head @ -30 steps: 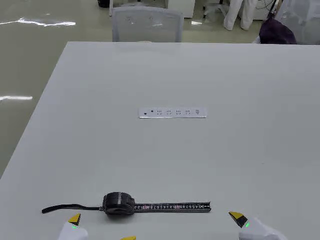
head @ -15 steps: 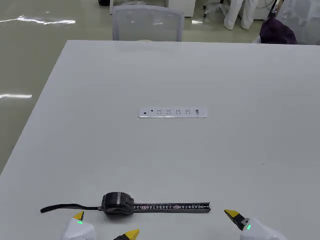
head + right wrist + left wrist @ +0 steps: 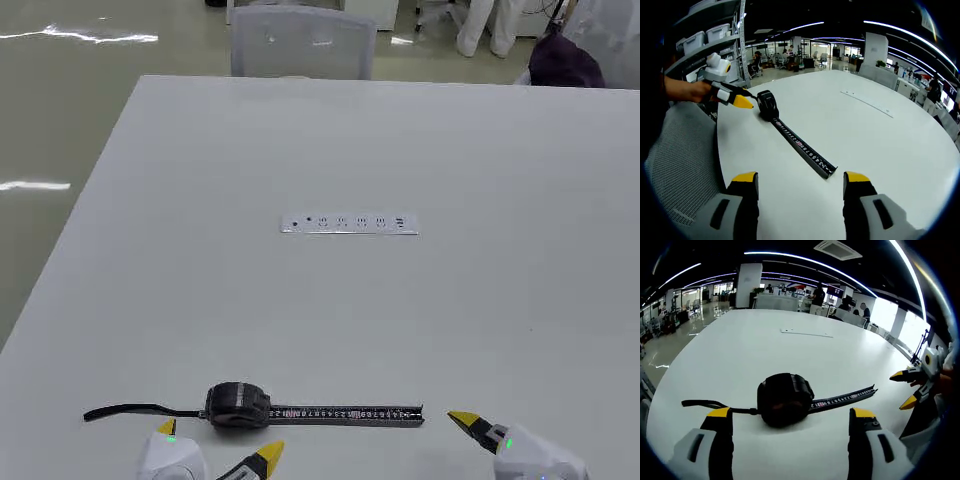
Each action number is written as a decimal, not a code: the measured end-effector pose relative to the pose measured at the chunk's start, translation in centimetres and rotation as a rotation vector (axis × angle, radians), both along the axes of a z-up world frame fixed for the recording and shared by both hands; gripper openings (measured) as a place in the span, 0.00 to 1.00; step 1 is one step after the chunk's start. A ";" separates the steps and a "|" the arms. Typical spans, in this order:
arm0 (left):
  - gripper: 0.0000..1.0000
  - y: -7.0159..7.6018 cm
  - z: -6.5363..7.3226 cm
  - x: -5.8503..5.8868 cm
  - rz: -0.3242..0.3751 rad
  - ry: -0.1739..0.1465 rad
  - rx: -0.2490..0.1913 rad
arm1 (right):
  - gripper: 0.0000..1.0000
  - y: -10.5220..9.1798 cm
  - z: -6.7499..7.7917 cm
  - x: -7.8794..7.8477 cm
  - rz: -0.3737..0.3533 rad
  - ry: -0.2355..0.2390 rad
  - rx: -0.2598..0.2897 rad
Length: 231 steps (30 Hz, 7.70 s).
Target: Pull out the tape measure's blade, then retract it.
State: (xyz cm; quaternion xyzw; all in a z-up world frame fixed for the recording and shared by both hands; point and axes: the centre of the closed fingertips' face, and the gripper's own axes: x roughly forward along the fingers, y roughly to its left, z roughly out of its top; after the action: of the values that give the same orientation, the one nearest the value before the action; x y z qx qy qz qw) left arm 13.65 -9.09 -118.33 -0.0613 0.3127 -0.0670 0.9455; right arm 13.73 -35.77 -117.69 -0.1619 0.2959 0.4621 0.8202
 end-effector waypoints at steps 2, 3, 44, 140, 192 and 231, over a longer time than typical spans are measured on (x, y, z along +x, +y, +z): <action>0.96 -0.1 -0.4 0.1 0.007 0.006 -0.007 | 0.67 -0.2 -0.1 0.2 0.011 0.000 -0.004; 0.96 -0.2 -0.5 0.2 0.005 0.006 -0.007 | 0.67 -0.2 -0.1 0.3 0.020 0.000 -0.004; 0.91 -0.5 -2.1 2.7 0.204 -0.009 -0.011 | 0.40 -0.5 -4.0 4.7 0.369 -0.014 -0.081; 0.67 0.6 -4.6 4.5 0.371 0.041 -0.047 | 0.12 0.3 -6.0 5.6 0.515 0.024 -0.094; 0.64 0.5 -4.3 4.4 0.374 0.033 -0.103 | 0.13 3.1 -5.4 5.4 0.543 0.016 -0.066; 0.64 0.7 -4.3 4.4 0.377 0.031 -0.122 | 0.13 5.2 -5.2 5.3 0.562 0.015 -0.059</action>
State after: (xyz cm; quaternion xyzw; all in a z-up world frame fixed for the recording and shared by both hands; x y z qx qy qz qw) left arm 18.03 -8.42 -122.64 -0.1769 0.3055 0.0935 0.9309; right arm 19.07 -30.53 -122.84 -0.2582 0.2589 0.6639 0.6524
